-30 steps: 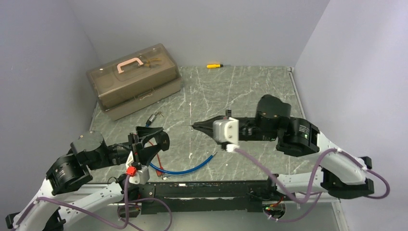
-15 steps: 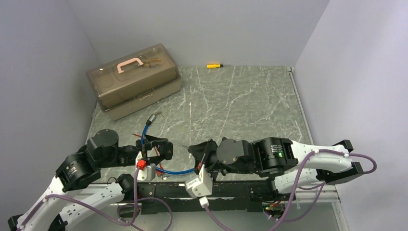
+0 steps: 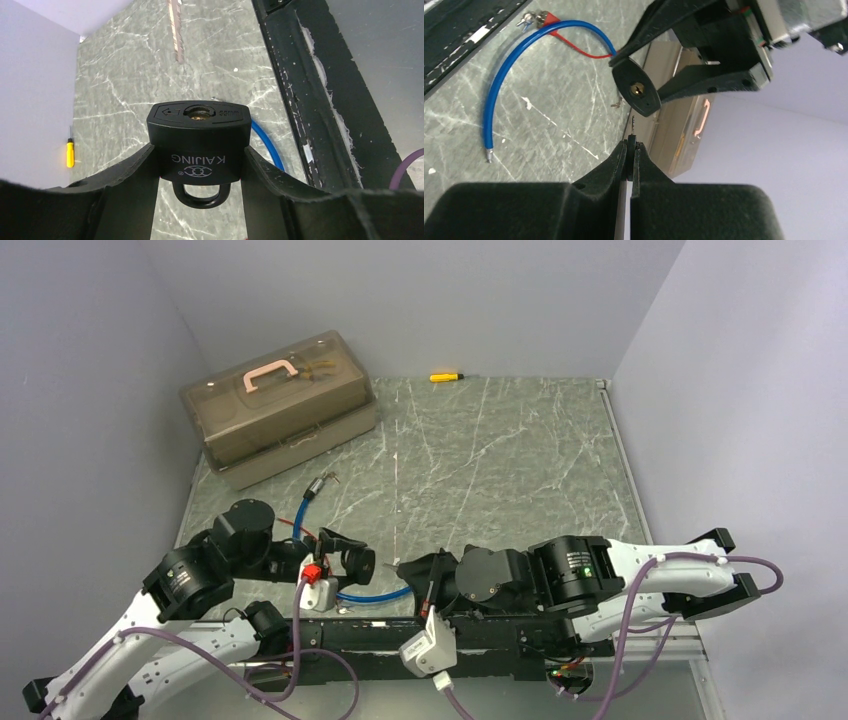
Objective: Unlock with the key
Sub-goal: Unlock the lock.
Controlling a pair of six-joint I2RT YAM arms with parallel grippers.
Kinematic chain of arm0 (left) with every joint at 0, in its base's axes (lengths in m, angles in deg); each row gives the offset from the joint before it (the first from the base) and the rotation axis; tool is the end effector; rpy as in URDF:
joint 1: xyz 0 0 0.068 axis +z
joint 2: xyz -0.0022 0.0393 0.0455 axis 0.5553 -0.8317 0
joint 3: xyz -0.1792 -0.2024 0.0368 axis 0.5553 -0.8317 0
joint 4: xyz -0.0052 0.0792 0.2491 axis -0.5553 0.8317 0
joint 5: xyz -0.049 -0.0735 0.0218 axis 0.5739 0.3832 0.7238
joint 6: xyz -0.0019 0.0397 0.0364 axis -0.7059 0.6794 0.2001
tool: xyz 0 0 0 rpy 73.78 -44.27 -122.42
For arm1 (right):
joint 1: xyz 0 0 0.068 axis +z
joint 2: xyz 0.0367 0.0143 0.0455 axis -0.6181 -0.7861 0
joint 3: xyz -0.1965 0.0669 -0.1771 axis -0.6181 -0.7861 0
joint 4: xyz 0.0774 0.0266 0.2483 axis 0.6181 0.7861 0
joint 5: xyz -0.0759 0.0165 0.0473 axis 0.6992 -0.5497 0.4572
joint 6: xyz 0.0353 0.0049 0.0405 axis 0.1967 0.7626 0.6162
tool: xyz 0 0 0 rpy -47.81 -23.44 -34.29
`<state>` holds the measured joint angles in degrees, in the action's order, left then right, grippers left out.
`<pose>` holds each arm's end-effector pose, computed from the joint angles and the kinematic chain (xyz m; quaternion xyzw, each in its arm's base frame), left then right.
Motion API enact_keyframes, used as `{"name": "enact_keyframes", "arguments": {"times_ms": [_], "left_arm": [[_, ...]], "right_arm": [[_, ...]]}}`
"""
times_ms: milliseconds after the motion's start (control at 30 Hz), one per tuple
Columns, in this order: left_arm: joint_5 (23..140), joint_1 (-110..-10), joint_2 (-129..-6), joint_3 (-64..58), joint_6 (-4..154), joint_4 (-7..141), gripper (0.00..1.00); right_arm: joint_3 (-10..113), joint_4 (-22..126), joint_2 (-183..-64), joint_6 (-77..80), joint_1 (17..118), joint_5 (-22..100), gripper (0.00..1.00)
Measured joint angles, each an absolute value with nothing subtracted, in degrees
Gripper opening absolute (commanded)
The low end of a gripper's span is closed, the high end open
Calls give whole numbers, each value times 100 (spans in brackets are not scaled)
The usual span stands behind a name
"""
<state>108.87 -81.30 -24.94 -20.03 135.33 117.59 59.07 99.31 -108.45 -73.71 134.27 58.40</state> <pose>0.0487 -0.0842 0.3599 0.7088 0.4205 -0.2568 0.5048 -0.0161 0.2237 0.4264 -0.8527 0.1675 0.0252 0.4941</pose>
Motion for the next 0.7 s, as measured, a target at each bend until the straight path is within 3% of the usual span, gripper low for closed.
{"name": "enact_keyframes", "arguments": {"times_ms": [700], "left_arm": [[11307, -8030, -2955, -2215, 13380, 11515, 0]], "right_arm": [[5551, 9859, -10862, -7808, 13663, 5728, 0]]}}
